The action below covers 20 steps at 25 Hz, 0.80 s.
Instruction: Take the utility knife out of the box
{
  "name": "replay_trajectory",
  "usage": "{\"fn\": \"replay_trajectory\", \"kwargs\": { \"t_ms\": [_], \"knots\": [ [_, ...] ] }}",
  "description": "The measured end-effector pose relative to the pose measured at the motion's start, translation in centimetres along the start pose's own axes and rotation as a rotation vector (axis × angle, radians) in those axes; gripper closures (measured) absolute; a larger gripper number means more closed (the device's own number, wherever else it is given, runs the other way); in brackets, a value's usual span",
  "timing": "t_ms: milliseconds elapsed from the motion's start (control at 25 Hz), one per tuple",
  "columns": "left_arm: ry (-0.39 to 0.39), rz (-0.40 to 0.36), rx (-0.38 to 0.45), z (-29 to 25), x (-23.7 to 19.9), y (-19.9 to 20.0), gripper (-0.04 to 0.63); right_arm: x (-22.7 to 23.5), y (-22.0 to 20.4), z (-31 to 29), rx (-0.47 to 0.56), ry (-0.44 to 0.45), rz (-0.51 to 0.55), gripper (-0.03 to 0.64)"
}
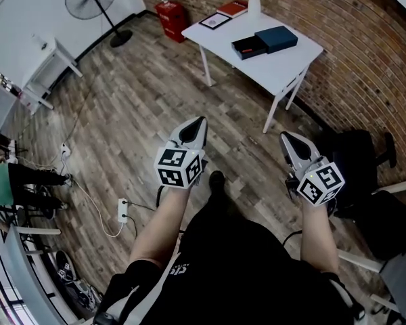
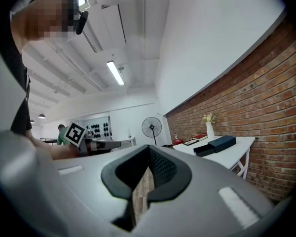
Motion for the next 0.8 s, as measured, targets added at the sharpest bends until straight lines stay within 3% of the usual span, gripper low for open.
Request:
{"fn": "replay_trajectory", "kwargs": {
  "t_ms": [200,480,800],
  "knots": [
    [-0.041,0.017,0.011,-5.7,-2.0,0.6,0.588,3.6,0.5,-4.8,-0.048,-0.013,0.017,0.615],
    [-0.061,-0.007,0.007,-14.8,-9.2,2.8,0.588,9.7,0.7,-15.1,-0.104,-0.025,0.004,0.615],
    [-0.113,0.003,0.021,-22.6,-15.8,5.6,0.588,13.1,2.1,-24.6,-0.151,-0.039,0.033,0.615]
  ]
}}
Point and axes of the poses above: the fingertips, and each gripper's own axes: z backward along the fingers, x to its right, y out of its top, the point moved 3 cm from there along z, backward along the fingers, and after that the axes turned 10 degrees about y, right-handed, at the moved point
